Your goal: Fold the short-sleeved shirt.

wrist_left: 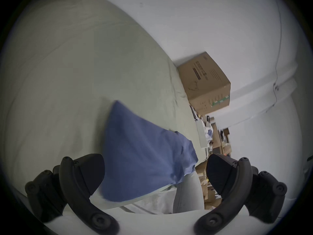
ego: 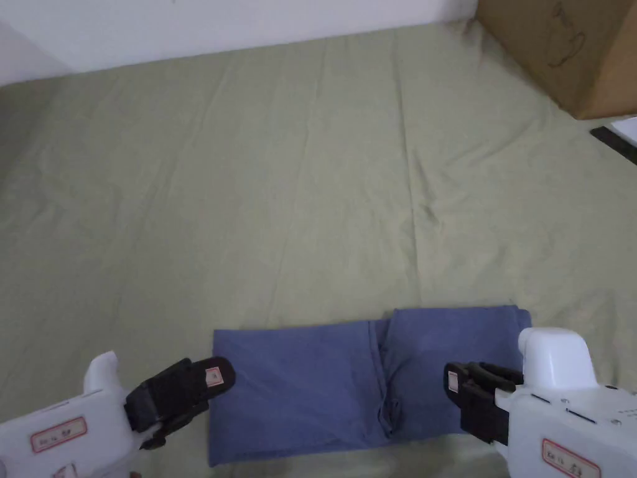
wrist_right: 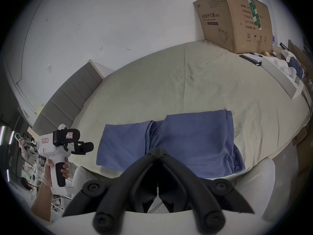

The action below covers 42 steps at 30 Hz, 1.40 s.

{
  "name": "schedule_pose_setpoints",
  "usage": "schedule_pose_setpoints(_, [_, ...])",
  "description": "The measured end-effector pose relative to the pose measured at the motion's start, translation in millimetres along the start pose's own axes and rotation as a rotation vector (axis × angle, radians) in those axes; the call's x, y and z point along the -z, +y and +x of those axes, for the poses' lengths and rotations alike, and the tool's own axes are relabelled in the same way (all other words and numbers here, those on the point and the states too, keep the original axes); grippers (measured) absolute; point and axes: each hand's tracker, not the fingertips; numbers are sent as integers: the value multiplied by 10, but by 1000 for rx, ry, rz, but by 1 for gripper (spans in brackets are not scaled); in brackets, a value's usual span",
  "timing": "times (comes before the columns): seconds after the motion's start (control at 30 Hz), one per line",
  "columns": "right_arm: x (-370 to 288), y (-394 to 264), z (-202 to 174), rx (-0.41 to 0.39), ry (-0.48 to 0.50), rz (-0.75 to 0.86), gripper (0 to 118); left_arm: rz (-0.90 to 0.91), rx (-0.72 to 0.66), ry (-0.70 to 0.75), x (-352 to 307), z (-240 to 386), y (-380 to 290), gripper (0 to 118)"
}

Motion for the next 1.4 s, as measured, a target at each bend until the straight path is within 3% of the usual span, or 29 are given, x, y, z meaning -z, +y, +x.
schedule_pose_setpoints(0.17, [75, 71, -223, -38, 7, -22, 0, -131, -79, -30, 205, -465, 4, 118])
schedule_pose_setpoints(0.3, [120, 119, -356, -86, 13, -27, 0, -105, -54, -165, 403, -515, 42, 118])
schedule_pose_setpoints(0.37, [138, 130, -415, -103, 22, -33, 0, -119, -62, -155, 533, -508, 49, 111])
schedule_pose_setpoints(0.4, [145, 132, -414, -116, 26, -38, 0, -120, -63, -162, 567, -511, 68, 92])
schedule_pose_setpoints(0.43, [149, 132, -435, -133, 26, -44, 0, -123, -70, -142, 602, -511, 85, 25])
schedule_pose_setpoints(0.47, [147, 130, -452, -145, 24, -45, 0, -144, -62, -43, 663, -520, 91, 12])
schedule_pose_setpoints(0.5, [141, 127, -472, -155, 21, -47, 0, -150, -44, 13, 705, -522, 41, 12])
schedule_pose_setpoints(0.57, [134, 125, -504, -164, 16, -49, 0, -143, -70, -110, 637, -598, 66, 12])
schedule_pose_setpoints(0.77, [165, 144, -481, -160, 2, -58, 0, -128, -94, -77, 351, -649, 144, 12])
schedule_pose_setpoints(0.93, [140, 159, -470, -162, 4, -52, 0, -48, -48, 49, -301, -727, 332, 12])
schedule_pose_setpoints(1.03, [149, 135, -444, -162, 4, -48, 0, -19, -5, 194, -598, -667, 392, 12])
schedule_pose_setpoints(1.17, [119, 98, -498, -153, -8, -13, 0, 32, 17, 236, -778, -299, 389, 12])
schedule_pose_setpoints(1.4, [45, 52, -320, -146, -41, 43, 0, -24, 288, 399, -397, 939, 254, 12])
